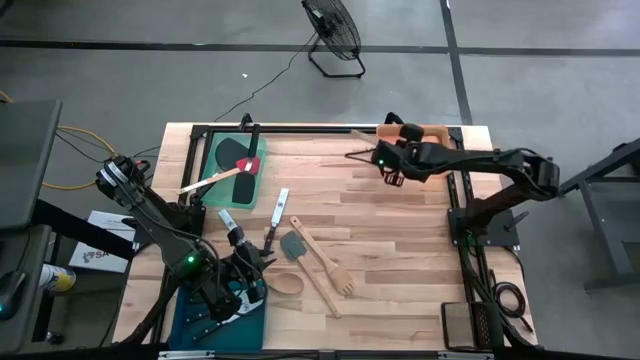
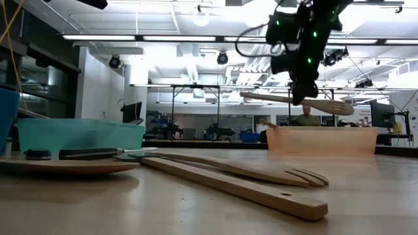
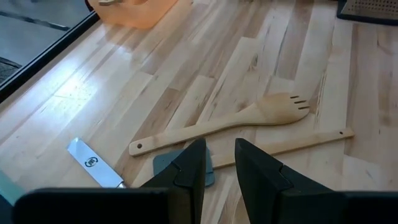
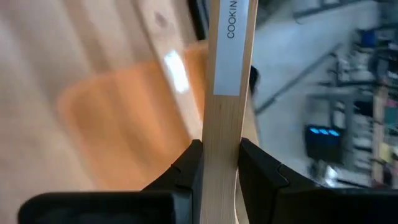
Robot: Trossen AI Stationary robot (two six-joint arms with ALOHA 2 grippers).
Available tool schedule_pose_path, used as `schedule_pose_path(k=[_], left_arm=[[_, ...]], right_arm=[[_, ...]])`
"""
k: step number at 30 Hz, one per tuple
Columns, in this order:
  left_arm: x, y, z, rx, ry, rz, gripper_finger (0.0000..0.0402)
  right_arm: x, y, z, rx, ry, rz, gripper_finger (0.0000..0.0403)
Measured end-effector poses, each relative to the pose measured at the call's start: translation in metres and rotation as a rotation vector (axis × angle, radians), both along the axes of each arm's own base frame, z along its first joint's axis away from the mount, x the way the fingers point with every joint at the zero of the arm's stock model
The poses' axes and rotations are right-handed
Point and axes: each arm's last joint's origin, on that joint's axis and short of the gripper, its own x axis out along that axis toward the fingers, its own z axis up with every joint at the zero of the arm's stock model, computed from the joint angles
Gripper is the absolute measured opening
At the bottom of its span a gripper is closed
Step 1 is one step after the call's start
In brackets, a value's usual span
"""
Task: Pick & Place Kitchen Items
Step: Put the brown wooden serving spoon into the orange bin
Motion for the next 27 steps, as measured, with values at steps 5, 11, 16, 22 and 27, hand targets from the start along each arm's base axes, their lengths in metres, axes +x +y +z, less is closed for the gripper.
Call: schedule_pose_path(k=[5,11,16,22,27], left_arm=[[0.0,0.0,0.0,0.0,0.0,0.0,0.0083],[0.0,0.0,0.0,0.002,-0.001,0.001,0.0083],[0.0,0.0,0.0,0.006,0.002,0.001,0.0083],[0.0,0.0,0.0,0.006,0.002,0.001,0.0083],[0.0,0.0,0.0,0.005,0.001,0.001,0.0083]], right_arm=[[-0.01,-0.013,-0.021,-0.059,-0.028,-0.084,0.0068],[-0.022,-0.027,-0.041,-0.134,-0.058,-0.148,0.0068],[-0.026,-0.033,-0.048,-0.156,-0.052,-0.132,0.0068],[-0.032,-0.033,-0.058,-0.113,-0.018,-0.094,0.0068],[-0.04,-0.036,-0.064,-0.084,-0.004,-0.128,0.0068]])
